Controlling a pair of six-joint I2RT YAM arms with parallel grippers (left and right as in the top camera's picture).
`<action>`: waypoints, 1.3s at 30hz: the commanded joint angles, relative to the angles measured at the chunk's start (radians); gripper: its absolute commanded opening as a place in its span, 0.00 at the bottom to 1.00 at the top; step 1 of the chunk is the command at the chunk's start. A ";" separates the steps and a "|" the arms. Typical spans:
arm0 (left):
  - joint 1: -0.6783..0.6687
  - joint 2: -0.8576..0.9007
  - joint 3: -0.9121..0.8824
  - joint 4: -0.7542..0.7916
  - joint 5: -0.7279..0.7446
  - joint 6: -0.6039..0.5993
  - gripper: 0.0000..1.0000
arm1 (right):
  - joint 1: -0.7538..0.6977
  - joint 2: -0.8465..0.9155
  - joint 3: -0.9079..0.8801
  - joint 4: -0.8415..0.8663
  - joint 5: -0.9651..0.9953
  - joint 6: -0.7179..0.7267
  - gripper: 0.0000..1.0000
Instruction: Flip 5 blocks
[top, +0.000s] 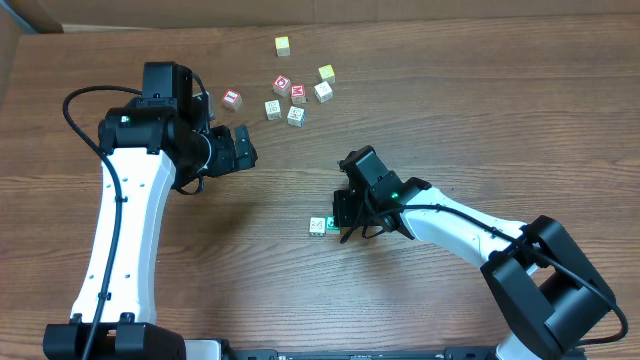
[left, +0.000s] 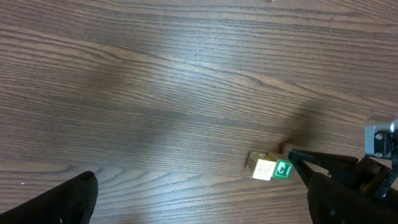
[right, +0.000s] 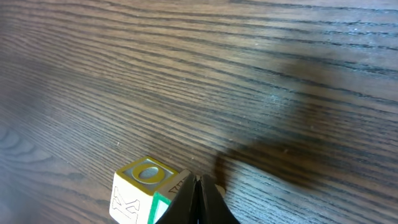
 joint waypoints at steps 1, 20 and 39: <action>0.002 0.004 0.023 0.003 -0.004 0.001 1.00 | 0.005 0.002 0.019 0.003 -0.030 -0.018 0.04; 0.002 0.004 0.023 0.003 -0.004 0.001 1.00 | -0.015 0.001 0.185 0.016 -0.059 -0.097 0.04; 0.002 0.004 0.023 0.003 -0.004 0.001 1.00 | 0.133 0.006 0.195 -0.193 -0.029 -0.047 0.04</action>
